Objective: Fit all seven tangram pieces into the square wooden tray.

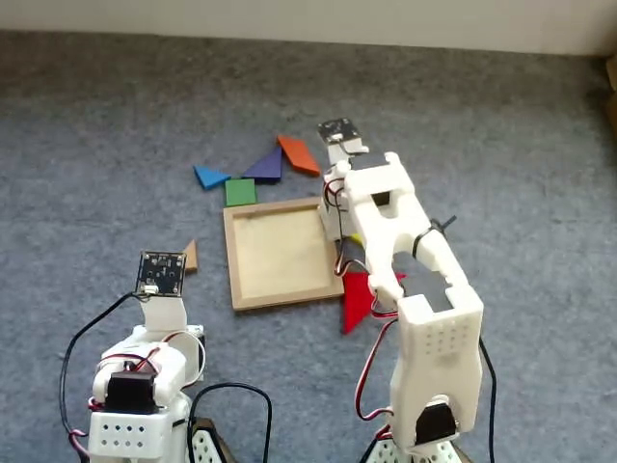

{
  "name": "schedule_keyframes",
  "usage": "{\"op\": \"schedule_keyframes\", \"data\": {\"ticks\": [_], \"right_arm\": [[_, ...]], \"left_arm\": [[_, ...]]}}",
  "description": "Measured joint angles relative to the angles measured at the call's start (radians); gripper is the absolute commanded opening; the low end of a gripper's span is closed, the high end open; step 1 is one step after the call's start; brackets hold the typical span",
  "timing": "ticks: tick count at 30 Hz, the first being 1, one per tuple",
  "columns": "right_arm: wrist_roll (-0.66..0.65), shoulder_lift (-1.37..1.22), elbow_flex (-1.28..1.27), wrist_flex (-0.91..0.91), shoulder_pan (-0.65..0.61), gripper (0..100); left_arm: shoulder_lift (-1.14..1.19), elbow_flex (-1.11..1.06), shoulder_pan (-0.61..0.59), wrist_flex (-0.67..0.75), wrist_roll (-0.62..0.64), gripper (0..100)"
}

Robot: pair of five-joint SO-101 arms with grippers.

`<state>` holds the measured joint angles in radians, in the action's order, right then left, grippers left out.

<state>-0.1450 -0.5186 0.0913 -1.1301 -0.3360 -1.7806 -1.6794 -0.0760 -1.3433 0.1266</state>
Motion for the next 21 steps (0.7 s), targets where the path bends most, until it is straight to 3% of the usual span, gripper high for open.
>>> {"op": "schedule_keyframes", "data": {"ticks": [14, 21], "right_arm": [[0.051, 0.000, -0.002, 0.025, 0.000, 38.6], [0.051, -0.005, -0.002, 0.025, 0.000, 20.0]], "left_arm": [[0.000, 0.000, 0.000, 0.000, 0.000, 1], [0.000, 0.000, 0.000, 0.000, 0.000, 1]]}}
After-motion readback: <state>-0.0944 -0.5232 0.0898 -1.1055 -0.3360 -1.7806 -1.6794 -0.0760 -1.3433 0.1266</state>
